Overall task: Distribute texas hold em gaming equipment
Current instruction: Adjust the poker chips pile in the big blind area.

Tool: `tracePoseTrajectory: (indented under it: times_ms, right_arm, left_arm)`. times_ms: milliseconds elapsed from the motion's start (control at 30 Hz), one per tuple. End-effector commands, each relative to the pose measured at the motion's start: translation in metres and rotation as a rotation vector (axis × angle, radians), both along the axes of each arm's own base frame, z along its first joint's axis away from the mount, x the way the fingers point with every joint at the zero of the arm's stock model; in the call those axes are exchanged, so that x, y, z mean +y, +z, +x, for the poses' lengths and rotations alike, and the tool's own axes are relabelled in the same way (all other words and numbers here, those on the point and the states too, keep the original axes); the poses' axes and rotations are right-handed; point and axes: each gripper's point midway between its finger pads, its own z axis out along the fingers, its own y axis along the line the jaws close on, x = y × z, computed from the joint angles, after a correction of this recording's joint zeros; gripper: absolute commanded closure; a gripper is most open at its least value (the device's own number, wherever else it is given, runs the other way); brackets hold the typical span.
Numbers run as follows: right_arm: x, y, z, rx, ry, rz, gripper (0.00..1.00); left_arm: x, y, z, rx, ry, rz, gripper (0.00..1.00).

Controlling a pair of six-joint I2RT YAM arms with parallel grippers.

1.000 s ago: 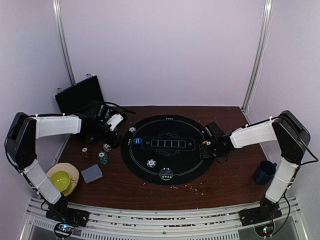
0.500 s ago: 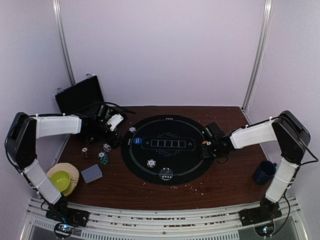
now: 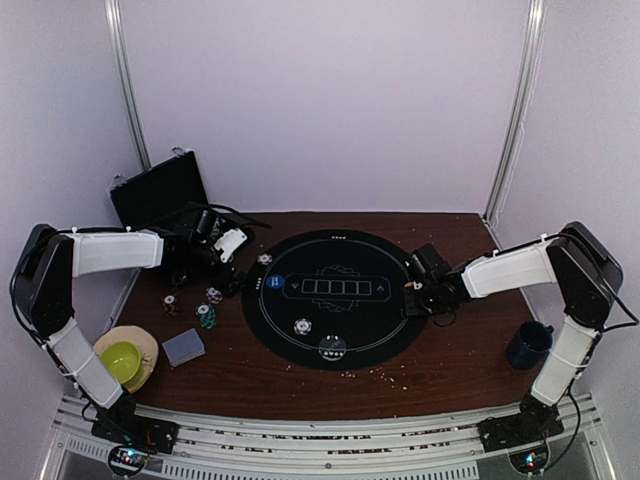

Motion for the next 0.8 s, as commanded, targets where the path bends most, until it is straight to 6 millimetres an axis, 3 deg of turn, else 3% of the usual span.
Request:
tracePoseTrajectory:
  times_ms: [0, 267, 467, 767]
  right_arm:
    - [-0.002, 0.010, -0.001, -0.024, -0.012, 0.006, 0.30]
    - [-0.007, 0.004, -0.006, -0.011, -0.025, 0.003, 0.26]
    - [-0.004, -0.005, -0.009, 0.007, -0.022, 0.023, 0.33]
    - [-0.002, -0.002, -0.008, -0.003, -0.014, 0.033, 0.40]
  left_arm:
    - [-0.001, 0.004, 0.009, -0.025, 0.011, -0.015, 0.02]
    - [-0.001, 0.005, 0.008, -0.026, 0.010, -0.015, 0.02]
    - [-0.001, 0.005, 0.008, -0.026, 0.010, -0.015, 0.02]
    - [-0.001, 0.004, 0.009, -0.024, 0.010, -0.014, 0.02]
